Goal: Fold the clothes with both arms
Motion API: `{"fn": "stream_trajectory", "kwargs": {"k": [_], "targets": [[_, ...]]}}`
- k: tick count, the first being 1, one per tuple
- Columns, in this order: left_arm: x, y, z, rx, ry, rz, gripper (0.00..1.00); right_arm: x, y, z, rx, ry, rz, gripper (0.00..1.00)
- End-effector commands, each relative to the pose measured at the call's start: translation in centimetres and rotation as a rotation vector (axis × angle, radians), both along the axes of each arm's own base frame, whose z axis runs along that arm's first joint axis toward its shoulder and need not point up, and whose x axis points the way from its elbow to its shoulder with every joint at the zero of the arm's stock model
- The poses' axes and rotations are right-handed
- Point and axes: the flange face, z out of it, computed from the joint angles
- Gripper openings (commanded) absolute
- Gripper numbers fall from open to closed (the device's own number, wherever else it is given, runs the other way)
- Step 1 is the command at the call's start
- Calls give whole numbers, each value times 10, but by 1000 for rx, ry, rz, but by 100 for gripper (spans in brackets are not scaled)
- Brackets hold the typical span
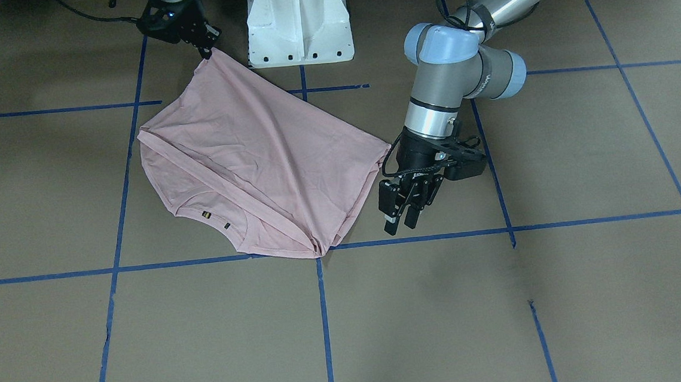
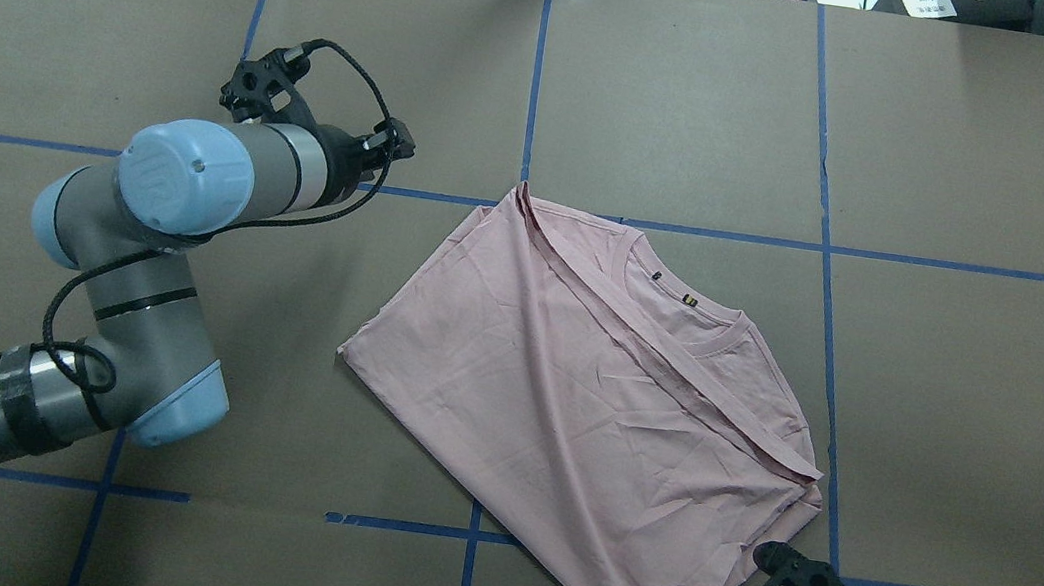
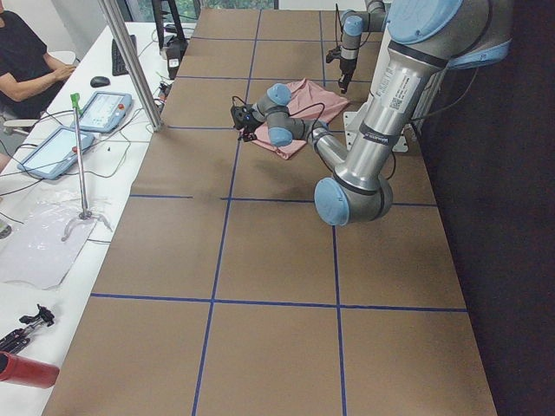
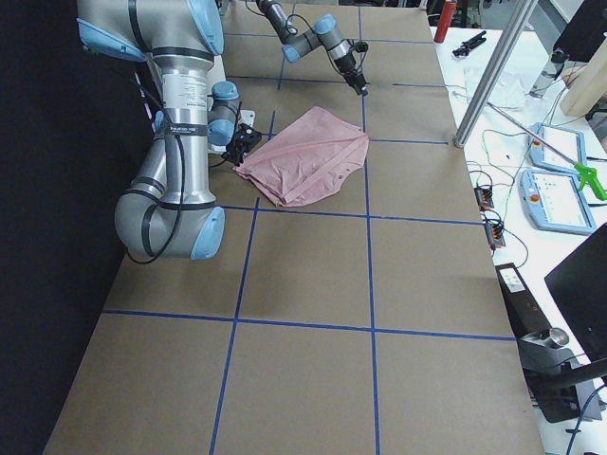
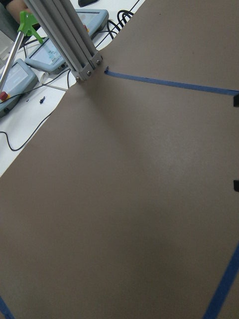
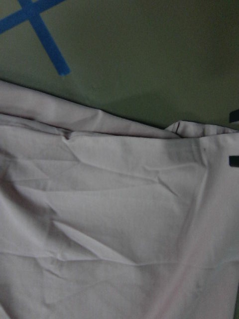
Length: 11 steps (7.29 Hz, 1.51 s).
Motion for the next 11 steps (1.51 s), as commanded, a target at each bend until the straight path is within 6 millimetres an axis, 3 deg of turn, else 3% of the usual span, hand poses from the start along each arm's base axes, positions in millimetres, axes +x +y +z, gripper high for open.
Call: {"fn": "stream_trajectory", "kwargs": {"k": [1, 2, 3, 4, 9, 10, 11], "targets": [[14, 76, -2, -115, -82, 87, 66, 33, -45, -22, 7, -44, 117, 100], [24, 110, -12, -176, -155, 127, 69, 55, -84, -31, 11, -53, 205, 100], [53, 143, -1, -208, -231, 156, 69, 71, -117, -34, 14, -60, 272, 100], [63, 152, 5, -202, -257, 162, 69, 75, -129, -38, 44, -61, 269, 100], [73, 141, 22, -201, -302, 139, 60, 69, -130, -29, 44, -41, 263, 100], [75, 138, 18, -195, -300, 130, 52, 68, -129, -29, 46, -41, 264, 100], [75, 137, 17, -194, -300, 127, 17, 68, -129, -29, 44, -40, 261, 100]]}}
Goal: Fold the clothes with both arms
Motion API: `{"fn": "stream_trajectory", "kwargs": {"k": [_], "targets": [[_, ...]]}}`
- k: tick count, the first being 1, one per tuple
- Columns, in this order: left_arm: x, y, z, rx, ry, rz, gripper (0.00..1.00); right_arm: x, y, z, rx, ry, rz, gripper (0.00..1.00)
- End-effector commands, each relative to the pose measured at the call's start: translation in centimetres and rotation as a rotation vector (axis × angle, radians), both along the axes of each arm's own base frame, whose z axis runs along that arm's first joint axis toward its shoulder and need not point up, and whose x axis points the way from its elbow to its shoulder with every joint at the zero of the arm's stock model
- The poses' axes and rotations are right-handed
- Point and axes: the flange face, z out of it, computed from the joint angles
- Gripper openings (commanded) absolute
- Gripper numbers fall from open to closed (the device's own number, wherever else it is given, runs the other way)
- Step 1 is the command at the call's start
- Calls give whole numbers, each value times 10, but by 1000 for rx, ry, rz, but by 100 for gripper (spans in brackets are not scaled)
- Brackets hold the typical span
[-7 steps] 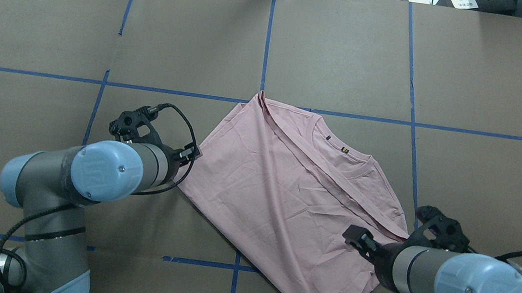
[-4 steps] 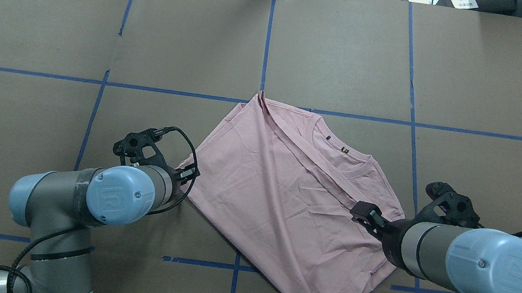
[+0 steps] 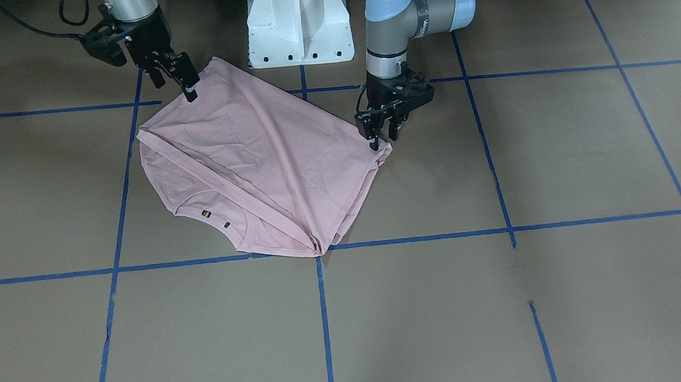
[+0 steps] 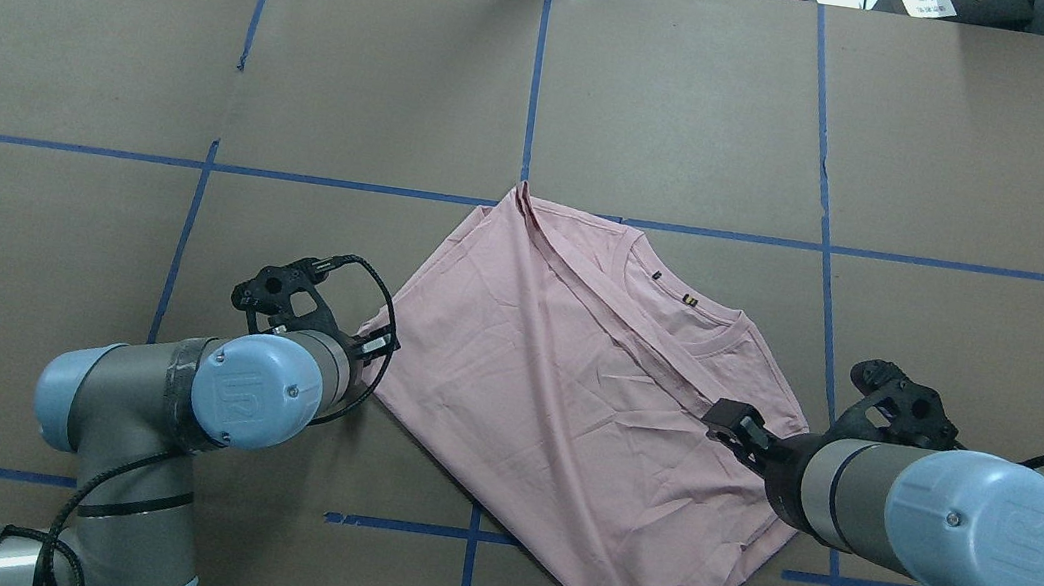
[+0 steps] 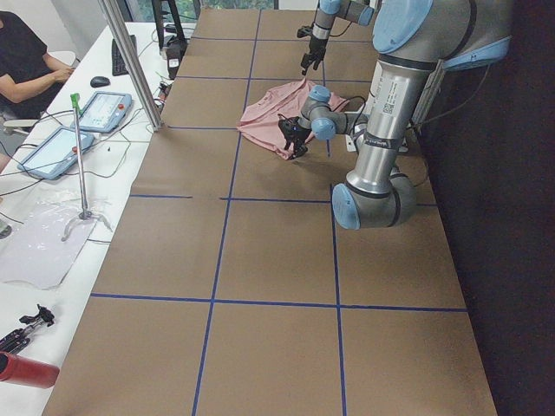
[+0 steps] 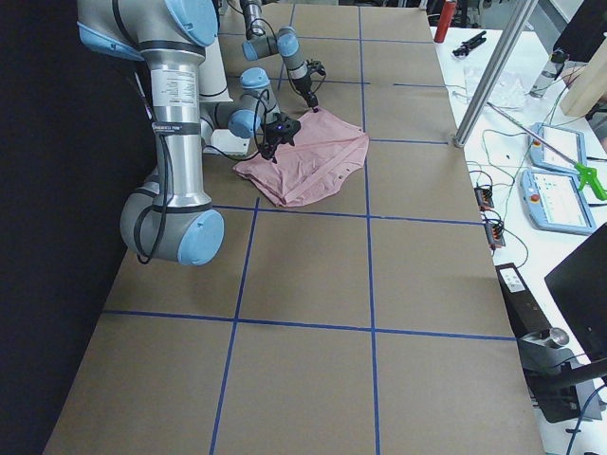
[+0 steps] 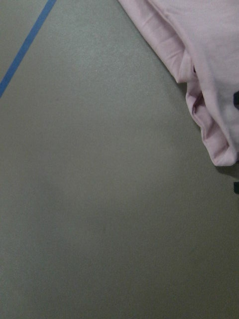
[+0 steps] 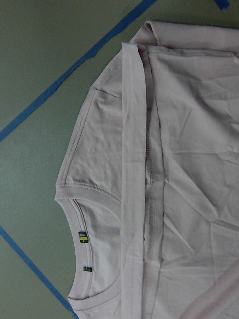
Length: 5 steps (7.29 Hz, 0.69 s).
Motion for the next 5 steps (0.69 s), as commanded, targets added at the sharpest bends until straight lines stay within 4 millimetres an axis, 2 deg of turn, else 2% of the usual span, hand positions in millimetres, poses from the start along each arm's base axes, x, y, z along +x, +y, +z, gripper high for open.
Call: {"fn": "stream_trajectory", "kwargs": {"k": [1, 3, 5], "targets": [[1, -5, 0, 6, -4, -7, 0, 0, 0, 1, 1, 2, 1, 100], [-8, -21, -4, 49, -23, 7, 0, 0, 0, 2, 1, 4, 2, 100], [-34, -59, -7, 97, -48, -14, 0, -1, 0, 1, 2, 3, 0, 100]]}}
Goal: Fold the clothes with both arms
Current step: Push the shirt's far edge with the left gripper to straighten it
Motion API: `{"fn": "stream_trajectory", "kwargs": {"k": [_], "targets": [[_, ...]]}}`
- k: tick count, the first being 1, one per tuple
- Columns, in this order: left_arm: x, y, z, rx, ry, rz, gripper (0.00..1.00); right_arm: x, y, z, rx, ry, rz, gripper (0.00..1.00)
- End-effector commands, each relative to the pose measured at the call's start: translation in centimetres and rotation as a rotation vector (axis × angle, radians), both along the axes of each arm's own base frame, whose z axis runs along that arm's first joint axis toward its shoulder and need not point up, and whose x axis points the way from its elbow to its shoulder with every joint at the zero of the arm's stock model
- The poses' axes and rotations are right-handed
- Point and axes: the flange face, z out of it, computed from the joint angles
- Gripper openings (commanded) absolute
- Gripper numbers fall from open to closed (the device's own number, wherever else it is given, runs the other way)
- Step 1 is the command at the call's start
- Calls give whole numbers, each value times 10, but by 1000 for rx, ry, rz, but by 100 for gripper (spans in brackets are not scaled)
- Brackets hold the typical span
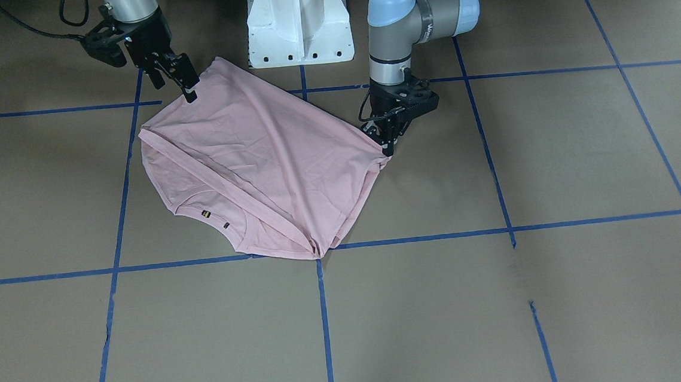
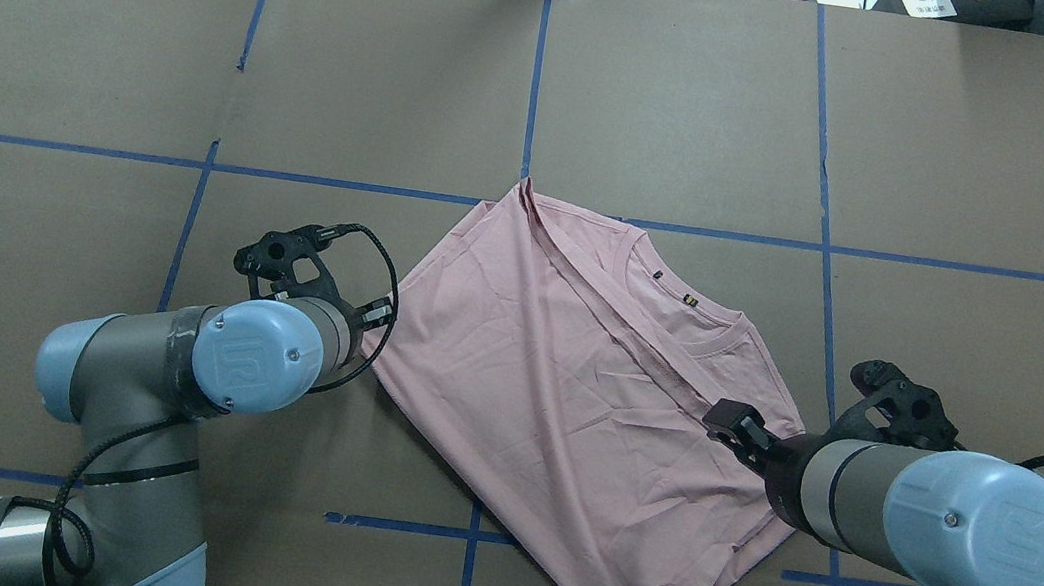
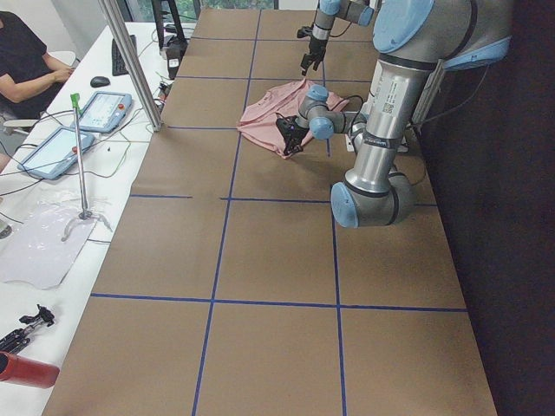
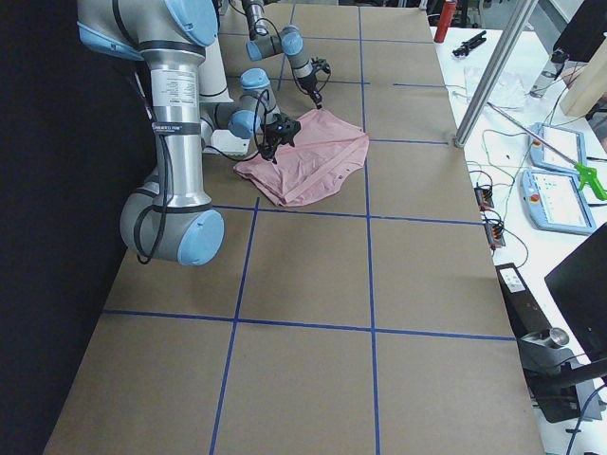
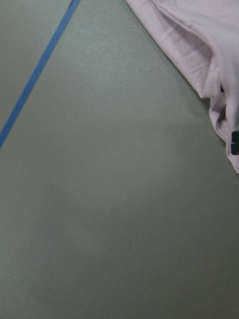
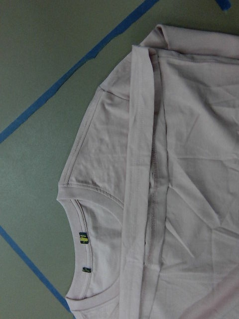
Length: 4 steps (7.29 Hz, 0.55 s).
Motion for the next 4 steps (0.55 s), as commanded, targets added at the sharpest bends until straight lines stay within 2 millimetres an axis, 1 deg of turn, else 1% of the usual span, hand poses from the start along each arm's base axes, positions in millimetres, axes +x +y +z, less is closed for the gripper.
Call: {"fn": "stream_trajectory", "kwargs": {"k": [1, 2, 3, 4], "targets": [[-30, -49, -6, 57, -25, -33, 0, 0, -1, 0, -1, -1, 1, 100], [-32, -92, -12, 64, -14, -92, 0, 1, -1, 0, -2, -3, -2, 100], [-19, -146, -18, 84, 7, -146, 0, 1, -1, -1, -2, -4, -2, 100], [-14, -198, -30, 122, 5, -174, 0, 1, -1, -2, -1, -6, -2, 100]]}}
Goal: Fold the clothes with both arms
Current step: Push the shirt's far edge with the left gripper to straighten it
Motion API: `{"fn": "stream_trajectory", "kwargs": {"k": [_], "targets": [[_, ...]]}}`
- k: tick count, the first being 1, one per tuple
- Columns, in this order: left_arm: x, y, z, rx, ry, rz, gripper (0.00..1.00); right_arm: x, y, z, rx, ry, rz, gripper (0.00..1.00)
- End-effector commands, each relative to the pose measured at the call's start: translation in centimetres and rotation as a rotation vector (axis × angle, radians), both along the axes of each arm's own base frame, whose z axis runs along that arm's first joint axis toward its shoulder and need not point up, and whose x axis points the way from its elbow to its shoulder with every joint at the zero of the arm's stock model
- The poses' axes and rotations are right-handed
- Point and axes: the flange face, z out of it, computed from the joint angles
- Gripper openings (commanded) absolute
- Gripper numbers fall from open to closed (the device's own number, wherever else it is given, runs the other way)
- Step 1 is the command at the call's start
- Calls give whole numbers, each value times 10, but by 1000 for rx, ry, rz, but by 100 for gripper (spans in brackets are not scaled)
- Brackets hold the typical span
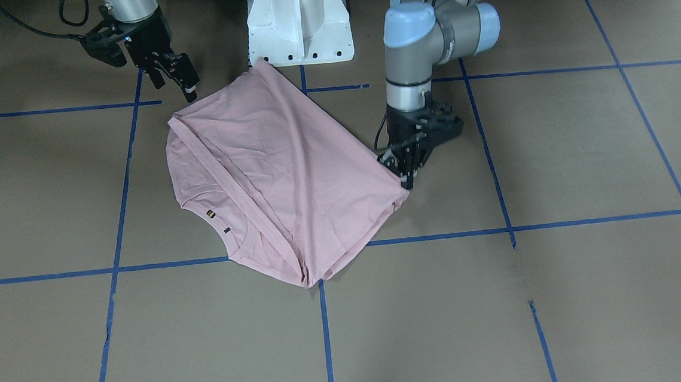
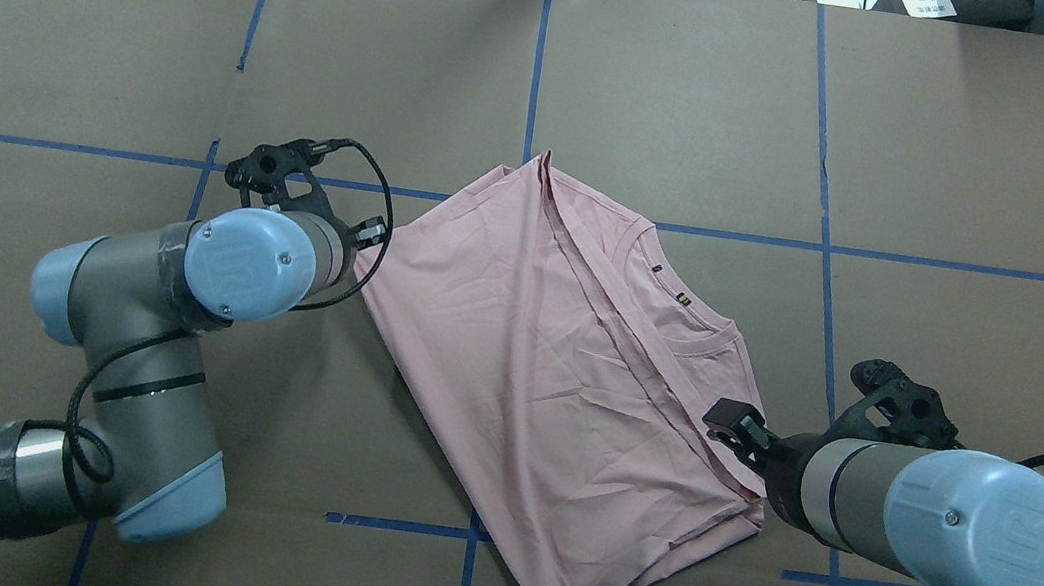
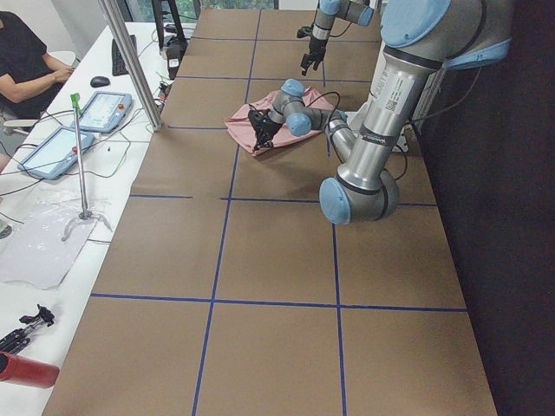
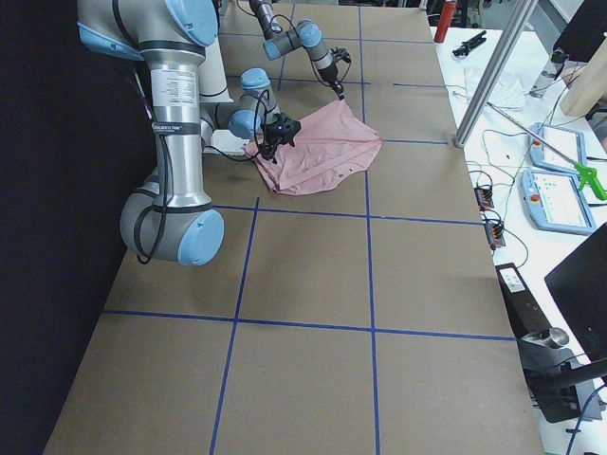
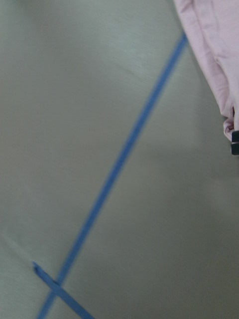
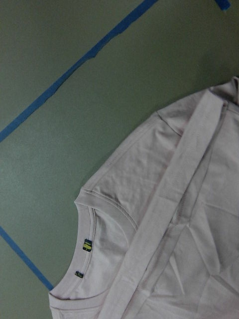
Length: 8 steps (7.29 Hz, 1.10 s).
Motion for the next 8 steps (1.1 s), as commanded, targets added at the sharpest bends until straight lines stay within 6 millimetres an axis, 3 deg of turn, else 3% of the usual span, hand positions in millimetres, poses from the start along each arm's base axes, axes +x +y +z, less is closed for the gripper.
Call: {"fn": "stream_trajectory", "kwargs": {"k": [1, 2, 3, 4, 5, 6, 7, 8], "targets": [[-2, -106, -26, 56, -11, -78, 0, 1, 0, -2, 1, -4, 0, 100], [11, -136, -25, 70, -5, -107, 0, 1, 0, -4, 3, -9, 0, 100], [24, -155, -5, 99, 15, -128, 0, -2, 1, -5, 2, -13, -4, 100], [24, -156, -2, 108, 24, -127, 17, -13, -2, -21, 16, -42, -1, 100], [13, -148, 8, 115, 30, -124, 41, -41, -10, -32, 22, -55, 0, 100], [-23, -112, 5, 158, 92, -118, 43, -84, -24, -46, 25, -57, 8, 100], [-57, -78, -1, 186, 150, -101, 43, -110, -31, -48, 19, -43, 10, 100], [-61, -70, 1, 176, 170, -78, 43, -131, -34, -46, 9, -27, 10, 100]]}}
